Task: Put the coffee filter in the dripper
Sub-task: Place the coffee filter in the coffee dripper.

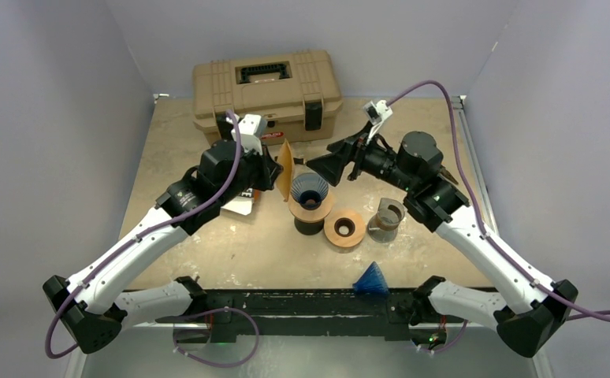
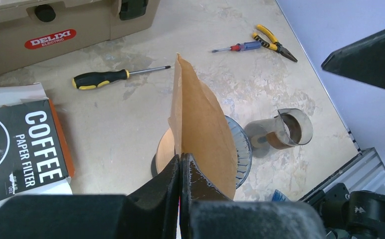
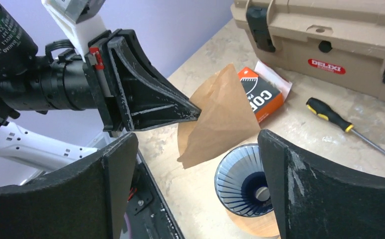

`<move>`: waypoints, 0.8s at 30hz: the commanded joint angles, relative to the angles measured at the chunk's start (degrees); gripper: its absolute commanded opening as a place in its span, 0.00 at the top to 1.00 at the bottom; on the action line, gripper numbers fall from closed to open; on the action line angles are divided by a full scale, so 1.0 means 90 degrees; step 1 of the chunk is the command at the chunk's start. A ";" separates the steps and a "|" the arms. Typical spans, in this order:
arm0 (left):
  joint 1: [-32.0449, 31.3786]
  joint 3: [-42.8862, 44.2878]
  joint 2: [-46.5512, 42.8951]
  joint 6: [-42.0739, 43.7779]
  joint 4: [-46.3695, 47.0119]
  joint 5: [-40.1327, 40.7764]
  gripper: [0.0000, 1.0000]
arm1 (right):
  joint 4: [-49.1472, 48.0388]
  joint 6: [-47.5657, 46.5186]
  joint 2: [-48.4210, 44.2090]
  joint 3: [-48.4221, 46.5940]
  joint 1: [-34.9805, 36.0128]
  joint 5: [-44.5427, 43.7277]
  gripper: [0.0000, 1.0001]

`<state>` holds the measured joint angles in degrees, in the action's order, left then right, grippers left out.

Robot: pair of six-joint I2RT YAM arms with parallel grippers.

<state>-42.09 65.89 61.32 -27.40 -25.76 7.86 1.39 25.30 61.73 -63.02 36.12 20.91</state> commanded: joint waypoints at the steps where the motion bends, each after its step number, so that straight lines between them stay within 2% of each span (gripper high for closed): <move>1: -0.0028 0.0129 -0.0120 -0.0030 0.0099 -0.0147 1.00 | -0.0335 -0.0106 0.0018 0.0052 0.0039 -0.0430 0.05; 6: -0.0021 0.0098 -0.0129 -0.0078 0.0153 -0.0267 1.00 | -0.0391 -0.0097 0.0235 0.0055 0.0075 -0.0298 0.03; 12: -0.0016 -0.0020 -0.0170 -0.0184 0.0310 -0.0381 1.00 | -0.0393 -0.0166 0.0591 -0.0076 0.0372 -0.0604 0.01; 19: -0.0023 -0.0074 -0.0237 -0.0316 0.0471 -0.0554 1.00 | -0.0164 -0.0380 0.1194 -0.0391 0.0891 -0.1107 0.01; 24: -0.0020 -0.0087 -0.0332 -0.0359 0.0511 -0.0575 1.00 | 0.0115 -0.0442 0.1307 -0.0488 0.0987 -0.1661 0.01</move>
<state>-41.91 65.30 60.16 -29.39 -24.49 4.54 0.89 23.09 73.67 -63.94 44.40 11.75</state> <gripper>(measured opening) 0.003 0.987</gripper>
